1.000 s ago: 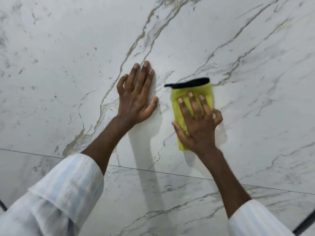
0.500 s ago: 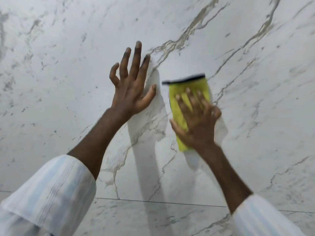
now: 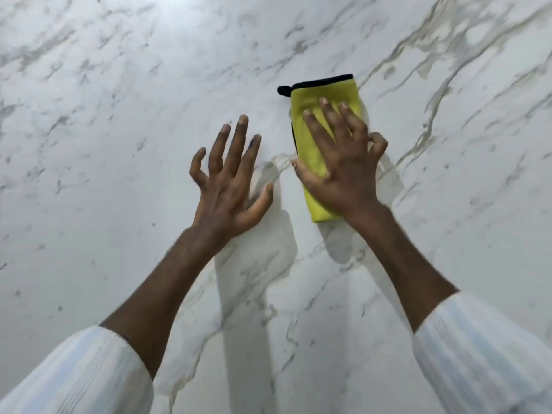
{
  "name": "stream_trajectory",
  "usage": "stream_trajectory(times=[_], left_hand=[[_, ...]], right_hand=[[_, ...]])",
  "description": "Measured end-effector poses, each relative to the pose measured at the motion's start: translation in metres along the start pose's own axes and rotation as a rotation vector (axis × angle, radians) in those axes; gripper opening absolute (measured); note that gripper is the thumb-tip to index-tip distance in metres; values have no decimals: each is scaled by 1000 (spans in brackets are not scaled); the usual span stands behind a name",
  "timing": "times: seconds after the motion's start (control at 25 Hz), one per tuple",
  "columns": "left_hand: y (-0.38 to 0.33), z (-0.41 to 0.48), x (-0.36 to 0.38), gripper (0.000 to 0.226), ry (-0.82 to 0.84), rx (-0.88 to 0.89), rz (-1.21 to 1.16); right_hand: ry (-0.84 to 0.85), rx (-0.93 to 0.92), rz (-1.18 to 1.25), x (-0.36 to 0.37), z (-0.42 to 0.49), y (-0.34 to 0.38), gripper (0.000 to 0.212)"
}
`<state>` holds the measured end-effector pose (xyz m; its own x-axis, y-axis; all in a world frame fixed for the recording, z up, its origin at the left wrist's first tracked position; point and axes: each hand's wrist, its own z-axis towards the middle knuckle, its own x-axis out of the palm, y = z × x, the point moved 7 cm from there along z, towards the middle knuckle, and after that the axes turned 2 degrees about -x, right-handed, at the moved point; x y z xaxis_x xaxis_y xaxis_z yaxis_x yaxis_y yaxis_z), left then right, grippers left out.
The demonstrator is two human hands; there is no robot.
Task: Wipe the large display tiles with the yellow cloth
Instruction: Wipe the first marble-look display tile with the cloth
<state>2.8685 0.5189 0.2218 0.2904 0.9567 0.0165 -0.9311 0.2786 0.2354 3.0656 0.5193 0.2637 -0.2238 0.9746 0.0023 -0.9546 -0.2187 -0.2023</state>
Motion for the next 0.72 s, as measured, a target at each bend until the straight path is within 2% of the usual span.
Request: stream_trajectory(times=[0.16,0.28,0.4,0.56,0.72], left_hand=[[-9,75,12,74,-28,79,7],[-16,78,34,75,-14,117,109],[-14,74,35,75,-45,134,95],[-13,73,35,76,-53,146,84],[-15,72,39,78,-12,138,86]], right_hand=[[13,46,2,-4,104,-26,78],[52,71,37,-3,171,-53,79],[50,125,81,-11,202,-78,77],[-12,213,14,-20,156,-112,75],[-61,171,-111,-30,6,-95,72]])
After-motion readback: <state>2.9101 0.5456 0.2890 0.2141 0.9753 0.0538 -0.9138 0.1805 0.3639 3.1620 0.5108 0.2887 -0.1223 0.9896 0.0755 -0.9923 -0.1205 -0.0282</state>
